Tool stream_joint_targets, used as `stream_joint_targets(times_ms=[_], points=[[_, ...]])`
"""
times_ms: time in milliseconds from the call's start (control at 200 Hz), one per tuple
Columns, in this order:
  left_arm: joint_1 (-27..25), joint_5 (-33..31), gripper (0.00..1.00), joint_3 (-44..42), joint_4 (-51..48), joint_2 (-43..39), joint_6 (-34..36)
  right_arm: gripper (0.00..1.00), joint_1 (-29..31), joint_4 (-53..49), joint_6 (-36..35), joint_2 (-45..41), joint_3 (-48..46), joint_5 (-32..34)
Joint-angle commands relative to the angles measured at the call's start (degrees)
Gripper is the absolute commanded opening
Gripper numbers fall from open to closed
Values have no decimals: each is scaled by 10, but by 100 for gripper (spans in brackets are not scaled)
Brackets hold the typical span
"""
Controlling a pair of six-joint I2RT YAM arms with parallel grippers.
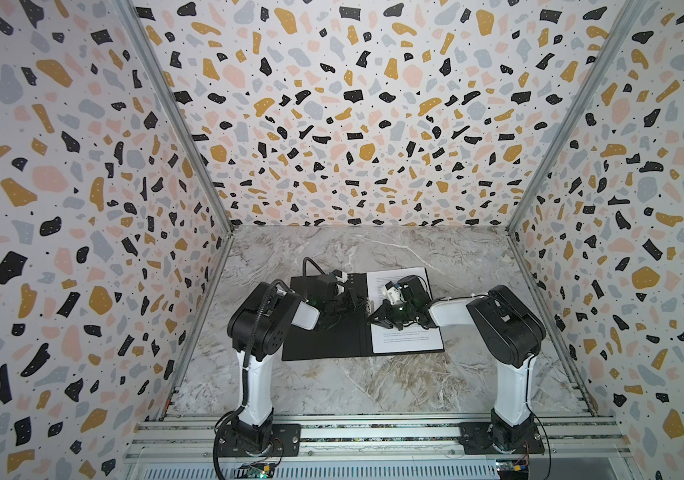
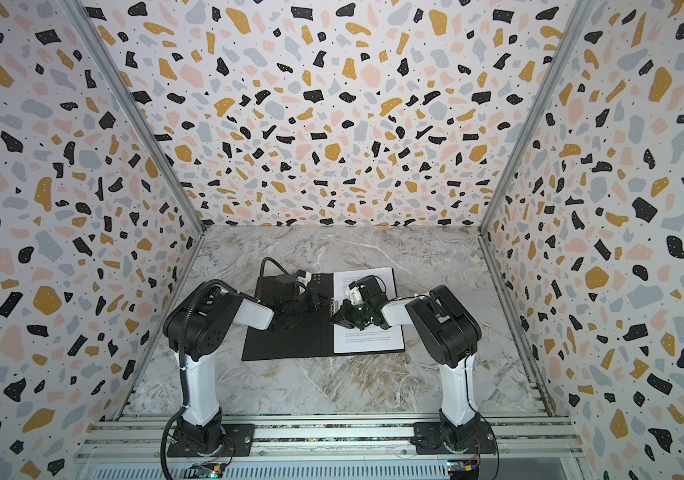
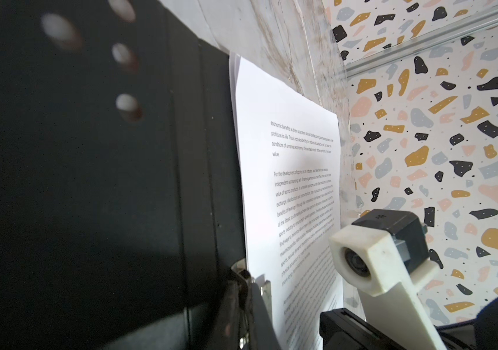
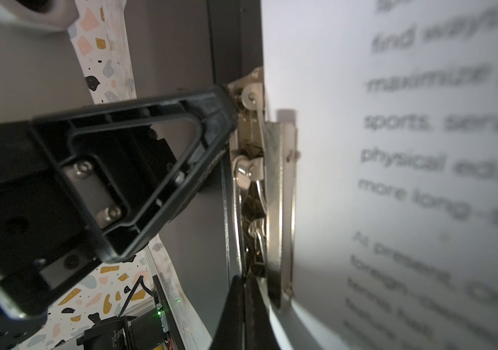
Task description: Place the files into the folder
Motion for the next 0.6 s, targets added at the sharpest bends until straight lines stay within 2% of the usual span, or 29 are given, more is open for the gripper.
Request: stream_joint_targets(times_ms=[0,290,591], points=[[2,-5,7,-33,-8,13,-24,0,4,-167,-15,77,-28,167],[1,-22,7,-60,24,15,-46,1,12,-78,50,49,-43,78],[1,-19,7,-57,28,19,-49,0,14,-87,31,47,-39,61]])
